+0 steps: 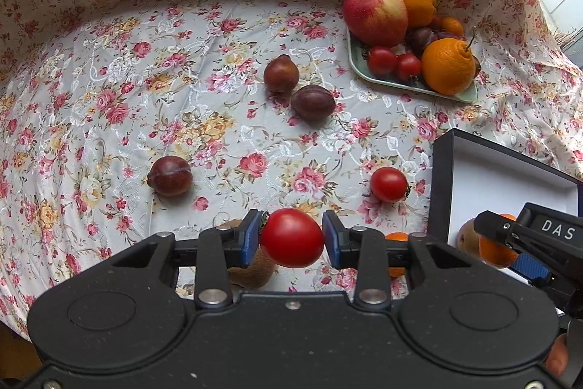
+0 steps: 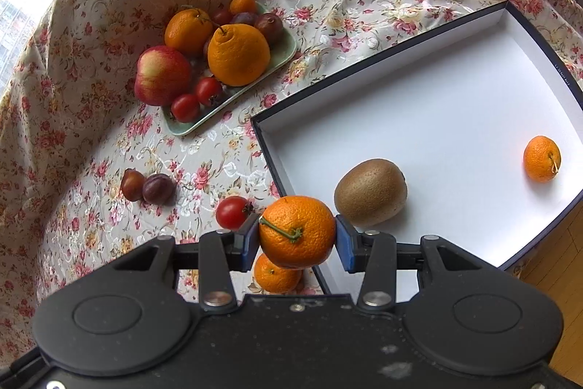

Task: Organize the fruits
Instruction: 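Lower the tomato into the box and open the left tool while the right drops its tangerine inside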

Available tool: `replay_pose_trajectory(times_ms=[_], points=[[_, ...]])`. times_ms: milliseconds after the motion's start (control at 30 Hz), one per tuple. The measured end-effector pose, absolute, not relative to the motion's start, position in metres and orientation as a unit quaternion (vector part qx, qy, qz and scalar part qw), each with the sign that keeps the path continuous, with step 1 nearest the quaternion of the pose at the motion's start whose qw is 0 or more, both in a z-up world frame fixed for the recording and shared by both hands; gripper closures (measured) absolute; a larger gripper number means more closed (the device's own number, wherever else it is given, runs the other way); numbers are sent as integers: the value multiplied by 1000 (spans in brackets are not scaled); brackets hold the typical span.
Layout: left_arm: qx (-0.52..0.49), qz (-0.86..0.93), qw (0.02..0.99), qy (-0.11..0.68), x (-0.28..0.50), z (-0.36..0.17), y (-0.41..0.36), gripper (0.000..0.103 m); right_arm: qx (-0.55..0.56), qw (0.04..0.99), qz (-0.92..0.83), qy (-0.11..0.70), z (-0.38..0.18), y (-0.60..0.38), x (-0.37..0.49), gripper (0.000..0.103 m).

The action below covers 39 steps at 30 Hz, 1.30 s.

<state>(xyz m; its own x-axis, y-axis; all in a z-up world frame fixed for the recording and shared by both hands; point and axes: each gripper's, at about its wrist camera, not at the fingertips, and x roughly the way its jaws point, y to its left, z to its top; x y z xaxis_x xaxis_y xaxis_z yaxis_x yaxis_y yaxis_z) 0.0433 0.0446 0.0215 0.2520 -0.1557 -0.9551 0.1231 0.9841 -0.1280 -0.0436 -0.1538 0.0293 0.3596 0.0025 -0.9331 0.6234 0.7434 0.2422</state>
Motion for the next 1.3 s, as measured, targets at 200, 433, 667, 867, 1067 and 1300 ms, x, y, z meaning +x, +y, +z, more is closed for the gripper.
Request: replay_pose_trajectory(times_ms=[200, 433, 667, 867, 1067, 1300], points=[[10, -125, 789, 601, 28, 24, 2, 58, 290, 769, -255, 510, 30, -198, -59, 58], [44, -173, 781, 598, 6, 23, -51, 58, 301, 756, -307, 494, 27, -248, -83, 58], [70, -214, 763, 606, -15, 12, -92, 58, 295, 753, -335, 484, 27, -274, -97, 58], [80, -234, 756, 606, -24, 6, -113, 58, 289, 753, -351, 476, 27, -289, -107, 58], [88, -250, 744, 613, -32, -1, -130, 58, 287, 750, -357, 477, 26, -300, -112, 58], [103, -262, 741, 610, -41, -4, -142, 57, 285, 754, -361, 469, 29, -305, -116, 57]])
